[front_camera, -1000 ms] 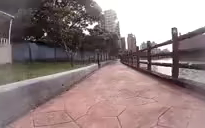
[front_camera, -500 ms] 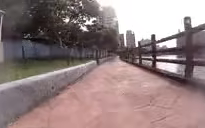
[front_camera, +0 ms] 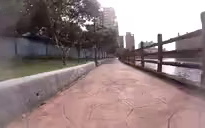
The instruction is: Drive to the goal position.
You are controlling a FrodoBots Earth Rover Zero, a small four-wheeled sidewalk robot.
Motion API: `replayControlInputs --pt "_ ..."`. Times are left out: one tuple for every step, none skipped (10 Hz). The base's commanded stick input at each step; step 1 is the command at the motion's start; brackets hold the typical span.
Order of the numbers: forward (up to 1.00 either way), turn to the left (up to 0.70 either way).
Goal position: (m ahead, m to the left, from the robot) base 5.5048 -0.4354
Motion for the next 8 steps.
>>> replayControlInputs --pt "1.00 0.00" --pt "1.00 0.00" --pt "1.00 0.00" --pt "1.00 0.00" --pt "1.00 0.00" --pt "1.00 0.00" --pt "1.00 0.00" --pt "1.00 0.00"
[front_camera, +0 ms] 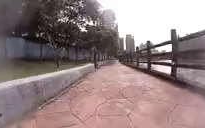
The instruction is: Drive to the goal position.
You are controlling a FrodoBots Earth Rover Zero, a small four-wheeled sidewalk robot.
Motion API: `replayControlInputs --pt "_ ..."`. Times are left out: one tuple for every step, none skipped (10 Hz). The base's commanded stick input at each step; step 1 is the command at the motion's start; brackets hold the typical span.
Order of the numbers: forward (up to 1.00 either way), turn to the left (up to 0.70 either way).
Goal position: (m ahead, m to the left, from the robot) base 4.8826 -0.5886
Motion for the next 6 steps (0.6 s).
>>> replayControlInputs --pt "1.00 0.00" --pt "1.00 0.00" --pt "1.00 0.00" --pt "1.00 0.00" --pt "1.00 0.00" --pt "1.00 0.00"
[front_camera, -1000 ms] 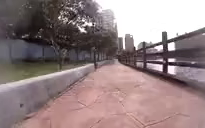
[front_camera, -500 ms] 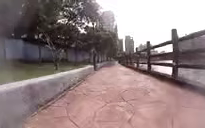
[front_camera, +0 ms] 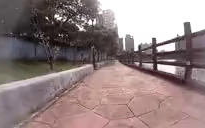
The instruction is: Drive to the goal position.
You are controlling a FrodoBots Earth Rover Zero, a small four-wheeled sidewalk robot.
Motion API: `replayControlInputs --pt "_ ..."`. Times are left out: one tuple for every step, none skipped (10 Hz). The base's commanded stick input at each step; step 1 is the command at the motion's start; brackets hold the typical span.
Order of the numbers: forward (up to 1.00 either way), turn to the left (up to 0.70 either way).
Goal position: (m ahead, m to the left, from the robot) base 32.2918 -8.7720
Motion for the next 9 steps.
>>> replayControlInputs --pt "1.00 0.00" --pt "1.00 0.00" --pt "1.00 0.00" --pt "1.00 0.00" --pt "1.00 -0.15" --pt "1.00 -0.32" --pt "1.00 -0.10" --pt "1.00 0.00" --pt "1.00 0.00"
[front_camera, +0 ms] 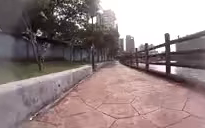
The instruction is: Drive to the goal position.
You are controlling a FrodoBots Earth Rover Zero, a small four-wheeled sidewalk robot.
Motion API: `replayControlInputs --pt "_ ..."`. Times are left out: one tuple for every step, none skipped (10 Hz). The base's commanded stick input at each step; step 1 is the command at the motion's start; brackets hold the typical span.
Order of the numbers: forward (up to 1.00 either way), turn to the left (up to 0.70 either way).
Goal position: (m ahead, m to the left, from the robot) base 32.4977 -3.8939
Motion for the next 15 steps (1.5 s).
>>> replayControlInputs --pt "1.00 0.00" --pt "1.00 0.00" --pt "1.00 0.00" --pt "1.00 0.00" --pt "1.00 0.00" --pt "1.00 0.00" --pt "1.00 0.00" --pt "1.00 0.00" --pt "1.00 0.00" --pt "1.00 -0.31" --pt "1.00 -0.32" --pt "1.00 0.00" --pt "1.00 0.00" --pt "1.00 0.00" --pt "1.00 0.00"
